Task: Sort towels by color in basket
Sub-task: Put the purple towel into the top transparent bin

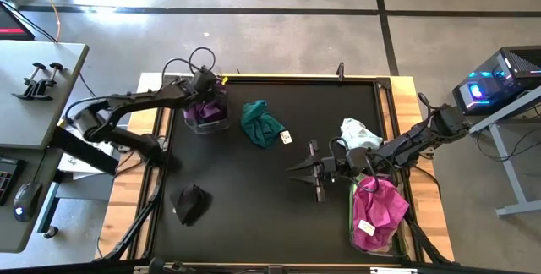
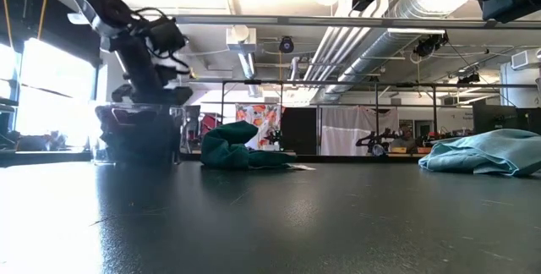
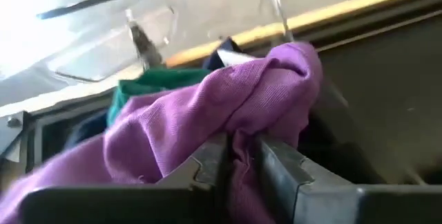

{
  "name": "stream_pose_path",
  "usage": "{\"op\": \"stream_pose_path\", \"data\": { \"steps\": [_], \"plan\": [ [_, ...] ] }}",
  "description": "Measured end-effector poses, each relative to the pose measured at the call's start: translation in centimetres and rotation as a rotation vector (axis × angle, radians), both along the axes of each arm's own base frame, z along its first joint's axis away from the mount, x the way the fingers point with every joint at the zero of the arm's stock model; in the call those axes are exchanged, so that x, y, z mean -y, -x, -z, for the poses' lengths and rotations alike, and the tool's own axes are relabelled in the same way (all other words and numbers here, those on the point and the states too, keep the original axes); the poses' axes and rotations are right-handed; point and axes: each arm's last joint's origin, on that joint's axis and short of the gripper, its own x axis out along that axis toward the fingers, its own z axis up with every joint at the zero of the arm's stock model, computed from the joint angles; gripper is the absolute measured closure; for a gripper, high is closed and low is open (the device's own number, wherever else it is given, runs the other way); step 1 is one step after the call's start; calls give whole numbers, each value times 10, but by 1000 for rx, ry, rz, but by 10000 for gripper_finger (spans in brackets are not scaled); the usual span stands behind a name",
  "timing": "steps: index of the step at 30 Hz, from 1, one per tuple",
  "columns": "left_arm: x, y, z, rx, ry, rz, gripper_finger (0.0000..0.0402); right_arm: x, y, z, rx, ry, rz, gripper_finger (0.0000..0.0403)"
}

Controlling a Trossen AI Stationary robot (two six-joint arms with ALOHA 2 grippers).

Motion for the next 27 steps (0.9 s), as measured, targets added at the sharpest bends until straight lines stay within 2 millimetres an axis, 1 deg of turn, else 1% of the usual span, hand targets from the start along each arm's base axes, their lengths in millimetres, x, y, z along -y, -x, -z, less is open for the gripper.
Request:
{"op": "stream_pose_path", "data": {
  "steps": [8,12,15,20,23,27],
  "plan": [
    [-12,1,32,-108,102,-24,369,0,0,1,-9,2,0,308],
    [-19,4,31,-132,102,43,379,0,0,1,-9,2,0,308],
    [-19,11,21,-102,108,63,386,0,0,1,-9,3,0,308],
    [-7,19,-6,-12,102,151,381,0,0,1,-10,3,0,308],
    [0,24,-21,74,112,213,364,0,0,1,-10,3,0,308],
    [8,34,-39,139,65,228,328,0,0,1,-12,4,0,308]
  ]
}}
